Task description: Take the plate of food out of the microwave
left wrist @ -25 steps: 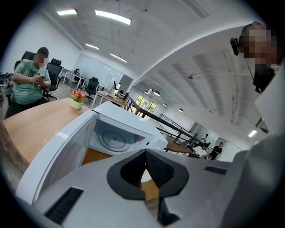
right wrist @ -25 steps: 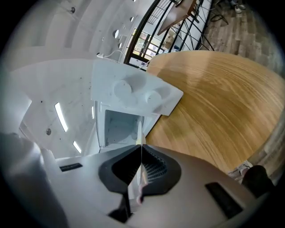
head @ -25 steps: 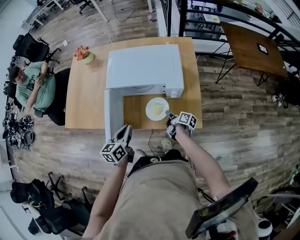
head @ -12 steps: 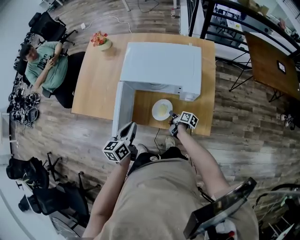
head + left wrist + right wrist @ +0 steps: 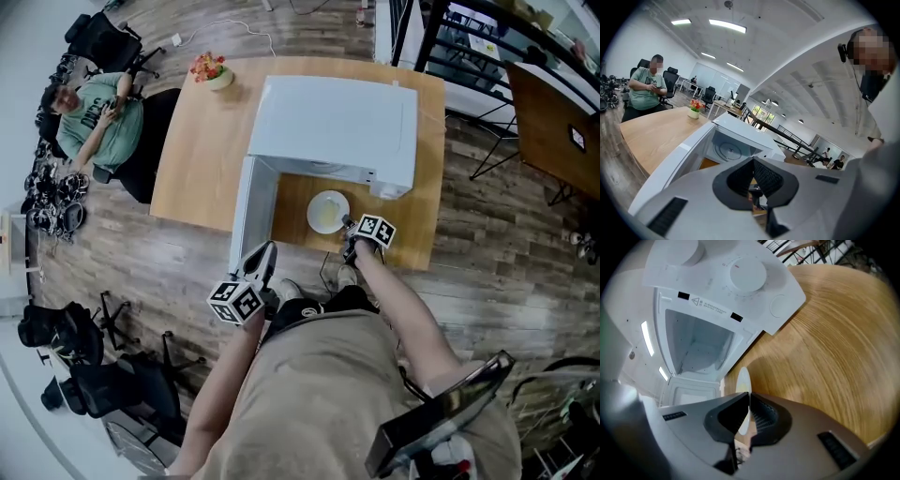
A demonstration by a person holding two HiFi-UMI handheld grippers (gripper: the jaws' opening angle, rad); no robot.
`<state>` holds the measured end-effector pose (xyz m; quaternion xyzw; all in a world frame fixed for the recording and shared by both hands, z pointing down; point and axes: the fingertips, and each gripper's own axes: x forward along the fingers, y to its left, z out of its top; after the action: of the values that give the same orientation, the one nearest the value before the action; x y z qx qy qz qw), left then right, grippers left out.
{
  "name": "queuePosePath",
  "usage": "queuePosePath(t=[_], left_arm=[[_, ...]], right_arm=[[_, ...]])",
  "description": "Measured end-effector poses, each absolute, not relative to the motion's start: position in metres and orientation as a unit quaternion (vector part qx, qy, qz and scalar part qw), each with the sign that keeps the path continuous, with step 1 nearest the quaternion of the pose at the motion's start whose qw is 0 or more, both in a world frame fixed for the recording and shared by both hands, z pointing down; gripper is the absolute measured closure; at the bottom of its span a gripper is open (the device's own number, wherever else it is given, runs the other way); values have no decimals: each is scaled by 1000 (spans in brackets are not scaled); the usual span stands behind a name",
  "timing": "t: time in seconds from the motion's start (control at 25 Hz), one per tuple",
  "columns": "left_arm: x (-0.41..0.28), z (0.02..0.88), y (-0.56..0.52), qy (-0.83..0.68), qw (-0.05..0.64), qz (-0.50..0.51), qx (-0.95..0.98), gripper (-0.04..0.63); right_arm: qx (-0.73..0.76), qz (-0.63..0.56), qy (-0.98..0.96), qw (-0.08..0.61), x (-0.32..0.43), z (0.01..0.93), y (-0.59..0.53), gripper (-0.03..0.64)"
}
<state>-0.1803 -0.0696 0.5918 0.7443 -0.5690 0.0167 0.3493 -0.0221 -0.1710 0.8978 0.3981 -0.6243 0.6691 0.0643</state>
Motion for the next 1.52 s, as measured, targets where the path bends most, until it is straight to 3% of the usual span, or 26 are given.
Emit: queuePosePath(t=[0.16, 0.28, 0.52, 0.68, 0.92, 1.2, 1.52], left_arm=[[-175, 590, -72, -568, 345, 17, 747, 591], [-175, 586, -70, -568, 343, 13, 748, 591], [-175, 583, -66, -568, 343, -1, 748, 591], [-170, 579, -62, -562, 343, -10, 753, 591], [-167, 565, -62, -555, 342, -38, 757, 591], [-161, 537, -79, -546, 315, -67, 774, 591], [-152, 494, -117, -531, 261, -73, 803, 591]], right_arm=[[409, 612, -661, 144, -23, 902, -176, 589], [403, 577, -691, 164, -29, 896, -180, 382], [395, 509, -737, 207, -37, 883, -186, 141], [402, 466, -763, 200, -34, 849, -192, 137], [377, 403, -825, 124, -20, 745, -188, 144], [388, 278, -878, 42, 42, 599, -172, 303], [431, 118, -894, 44, 98, 487, -171, 336]])
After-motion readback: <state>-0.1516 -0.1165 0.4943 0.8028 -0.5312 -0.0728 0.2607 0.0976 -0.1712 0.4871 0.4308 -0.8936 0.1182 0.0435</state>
